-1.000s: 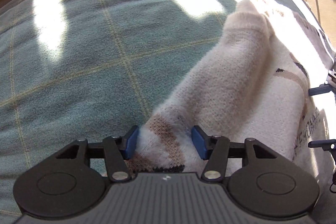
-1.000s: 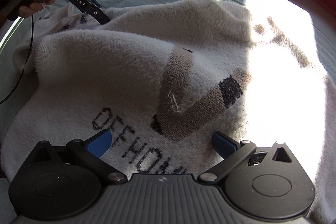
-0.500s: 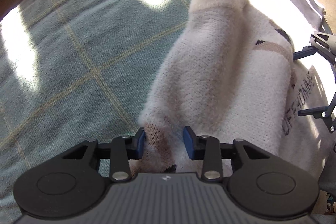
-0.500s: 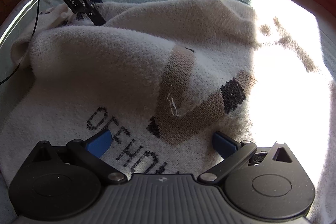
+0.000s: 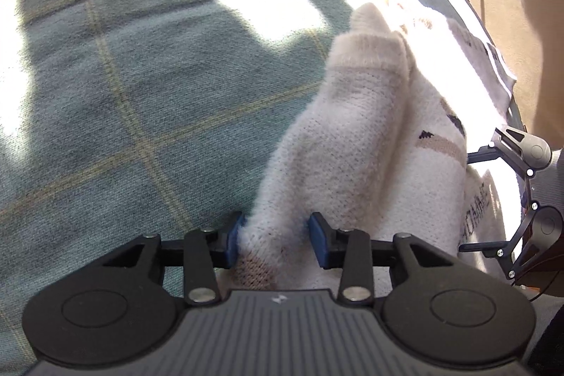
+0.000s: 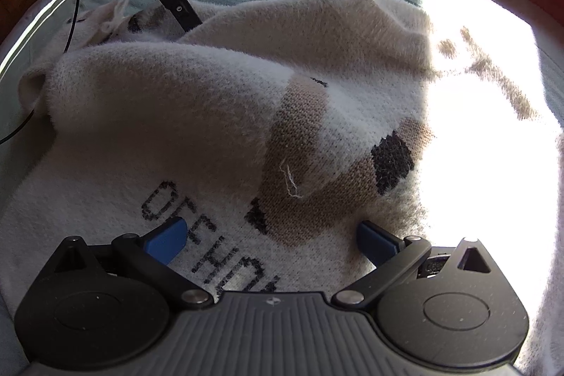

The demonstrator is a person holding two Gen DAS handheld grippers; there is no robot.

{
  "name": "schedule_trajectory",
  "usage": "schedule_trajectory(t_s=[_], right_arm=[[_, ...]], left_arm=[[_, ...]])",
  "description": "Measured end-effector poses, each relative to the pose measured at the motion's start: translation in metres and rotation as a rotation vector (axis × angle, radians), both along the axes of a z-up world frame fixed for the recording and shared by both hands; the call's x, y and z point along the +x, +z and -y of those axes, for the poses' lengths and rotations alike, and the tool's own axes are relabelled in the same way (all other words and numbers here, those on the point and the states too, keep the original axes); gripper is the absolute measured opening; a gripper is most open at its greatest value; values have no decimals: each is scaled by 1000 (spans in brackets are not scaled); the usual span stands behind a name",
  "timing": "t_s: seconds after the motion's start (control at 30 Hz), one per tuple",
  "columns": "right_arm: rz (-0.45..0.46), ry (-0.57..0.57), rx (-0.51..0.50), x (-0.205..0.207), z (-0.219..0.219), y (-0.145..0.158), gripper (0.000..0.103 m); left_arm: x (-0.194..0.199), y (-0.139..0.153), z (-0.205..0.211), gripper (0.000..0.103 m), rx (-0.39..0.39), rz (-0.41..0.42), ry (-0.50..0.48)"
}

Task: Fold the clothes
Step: 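Grasp the sleeve cuff with the left tool and lift it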

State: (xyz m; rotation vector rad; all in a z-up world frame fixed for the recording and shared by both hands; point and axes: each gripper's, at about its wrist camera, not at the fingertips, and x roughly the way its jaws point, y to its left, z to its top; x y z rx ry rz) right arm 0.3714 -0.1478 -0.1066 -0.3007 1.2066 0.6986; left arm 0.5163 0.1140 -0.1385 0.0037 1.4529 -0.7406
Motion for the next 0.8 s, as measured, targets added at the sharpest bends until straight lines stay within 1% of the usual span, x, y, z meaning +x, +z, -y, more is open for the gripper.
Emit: schedule_trajectory(t_s=[0.07, 0.1, 0.13, 0.23, 0.27, 0.33, 0.4, 0.43, 0.5, 0.57, 0.67, 0.7, 0.8], right_arm=[[0, 7, -7, -1, -1, 0, 103], [-1, 9, -9, -1, -1, 1, 103], [-1, 8, -6, -1, 0, 1, 103], [-2, -8, 4, 0, 1, -1, 103], [-1, -10, 3, 0, 1, -1, 103], [4, -8, -3, -1, 0, 1, 103], [6, -7, -4, -3, 1, 5, 103], [6, -8, -3, -4, 2, 6, 103], [9, -11, -3, -5, 6, 8, 103], [19, -20, -6, -5, 8, 12, 103], [43, -34, -7, -3, 13, 21, 103], [50, -40, -6, -1, 15, 23, 103], [66, -60, 4, 3, 18, 31, 103]], left_arm=[[-2, 2, -4, 38, -57, -58, -7], [-3, 4, -5, 39, -72, -55, -23], [-4, 6, -5, 43, -88, -52, -39], [-4, -7, 2, 43, -42, -69, 3], [-4, -8, 6, 42, -15, -61, 12], [-9, -6, 23, 27, 85, 12, -21], [-18, 8, 33, 18, 174, 87, -22], [-23, 15, 38, 17, 219, 124, -23], [-32, 31, 40, 17, 260, 188, -1], [-41, 49, 44, 17, 290, 270, 11], [-39, 76, 35, 17, 328, 382, 77], [-36, 80, 35, 17, 328, 403, 96], [-25, 80, 46, 17, 369, 450, 105]])
